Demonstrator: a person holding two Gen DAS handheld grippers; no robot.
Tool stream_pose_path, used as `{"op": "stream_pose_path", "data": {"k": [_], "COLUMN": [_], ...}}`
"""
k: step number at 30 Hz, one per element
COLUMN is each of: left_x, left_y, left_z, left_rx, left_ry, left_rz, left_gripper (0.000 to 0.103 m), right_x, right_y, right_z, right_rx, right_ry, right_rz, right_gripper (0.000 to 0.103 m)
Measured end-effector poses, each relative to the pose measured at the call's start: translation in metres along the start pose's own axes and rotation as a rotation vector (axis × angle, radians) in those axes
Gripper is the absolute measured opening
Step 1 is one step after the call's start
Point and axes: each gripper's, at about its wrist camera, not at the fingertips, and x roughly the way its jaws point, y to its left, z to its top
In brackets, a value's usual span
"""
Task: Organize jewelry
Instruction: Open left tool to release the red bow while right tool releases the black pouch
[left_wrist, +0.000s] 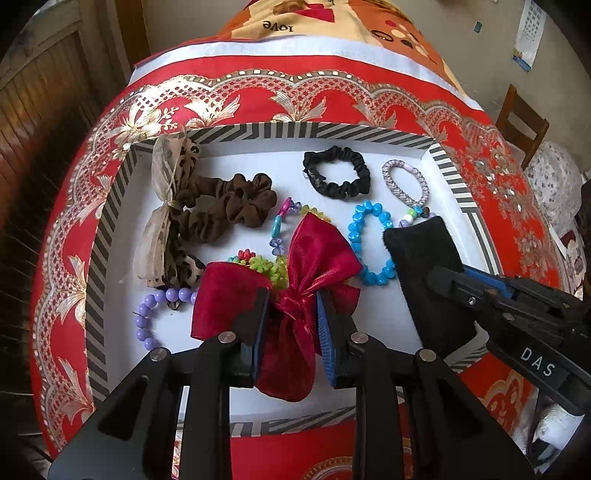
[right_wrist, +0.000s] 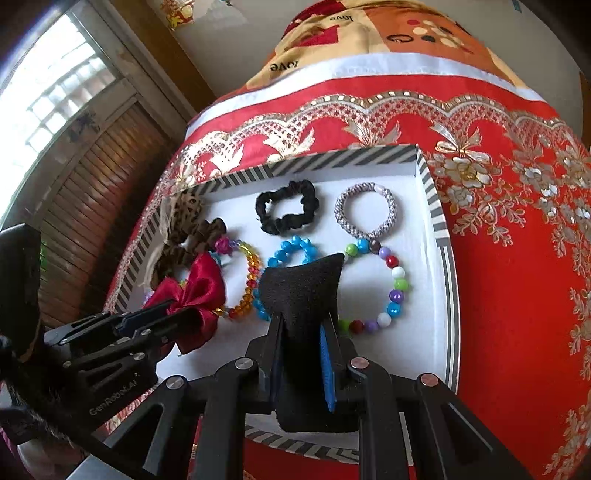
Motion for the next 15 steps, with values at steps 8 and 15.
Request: {"op": "stream_pose_path", "data": {"k": [8,15], "left_x": [-0.004,-0.025], "left_y": [0.006,0.015], "left_z": [-0.001,-0.004], "left_rx": [-0.030,-0.074], "left_ry": [-0.010,-0.043], "left_rz": [0.003,0.005], "left_gripper": [0.046,0.046], "right_x": [-0.005,-0.033], "right_y": [-0.001,0.001], "right_z": [-0.002,-0.001], "right_rx": [0.008,0.030], "right_ry": [0.001,-0.070], "right_rz": [0.009,0.025], "right_gripper": [0.037,0.043]}}
